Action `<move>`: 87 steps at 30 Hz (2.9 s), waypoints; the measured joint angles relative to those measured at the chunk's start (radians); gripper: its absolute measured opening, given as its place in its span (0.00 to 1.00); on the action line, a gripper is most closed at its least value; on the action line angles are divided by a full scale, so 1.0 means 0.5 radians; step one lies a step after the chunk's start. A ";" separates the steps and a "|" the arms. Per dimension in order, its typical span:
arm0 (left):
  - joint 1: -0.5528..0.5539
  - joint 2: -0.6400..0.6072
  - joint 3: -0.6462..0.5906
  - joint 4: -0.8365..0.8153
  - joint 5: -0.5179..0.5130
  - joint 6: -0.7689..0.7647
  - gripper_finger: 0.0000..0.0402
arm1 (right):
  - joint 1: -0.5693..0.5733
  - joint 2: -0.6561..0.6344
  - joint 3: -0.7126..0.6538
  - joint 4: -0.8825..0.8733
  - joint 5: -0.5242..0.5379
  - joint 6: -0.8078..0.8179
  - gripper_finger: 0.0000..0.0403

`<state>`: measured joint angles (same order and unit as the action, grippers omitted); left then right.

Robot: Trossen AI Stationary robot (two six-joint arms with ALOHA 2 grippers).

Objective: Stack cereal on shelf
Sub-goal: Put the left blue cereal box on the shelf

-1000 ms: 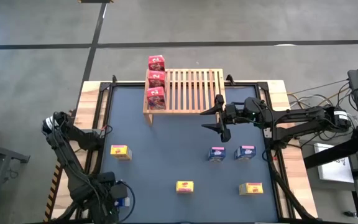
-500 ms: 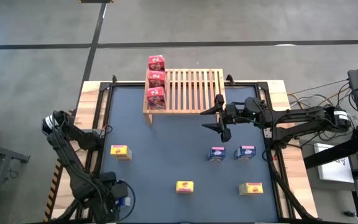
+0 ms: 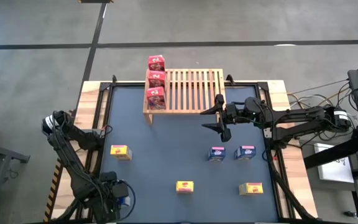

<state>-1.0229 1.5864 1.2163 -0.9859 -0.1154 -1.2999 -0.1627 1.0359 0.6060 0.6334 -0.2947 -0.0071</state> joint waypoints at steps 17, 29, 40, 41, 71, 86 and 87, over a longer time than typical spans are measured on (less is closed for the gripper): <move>0.018 -0.142 0.050 -0.006 -0.252 -0.053 0.34 | 0.000 0.000 0.000 0.000 0.000 0.030 0.54; 0.143 -0.316 0.188 -0.336 -1.208 0.189 0.34 | 0.018 0.027 0.000 -0.001 -0.001 0.129 0.54; 0.471 -0.345 0.233 -0.329 -1.099 0.537 0.34 | 0.240 0.059 0.121 -0.131 -0.002 0.085 0.54; 0.491 -0.347 0.245 -0.330 -1.097 0.558 0.34 | 0.256 0.070 0.159 -0.208 0.000 0.074 0.54; 0.777 -0.285 0.450 -0.295 -1.152 0.855 0.34 | 0.489 1.111 1.103 -0.571 0.125 -0.216 0.54; 0.778 -0.285 0.450 -0.293 -1.153 0.855 0.34 | 0.505 1.402 1.478 -0.708 0.172 -0.243 0.55; 0.778 -0.285 0.450 -0.292 -1.152 0.855 0.34 | 0.505 1.400 1.485 -0.719 0.172 -0.243 0.56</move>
<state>-0.6338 1.4441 1.4414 -1.1320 -0.6914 -0.8722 0.0898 1.7359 1.3483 0.2737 -0.2085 -0.1287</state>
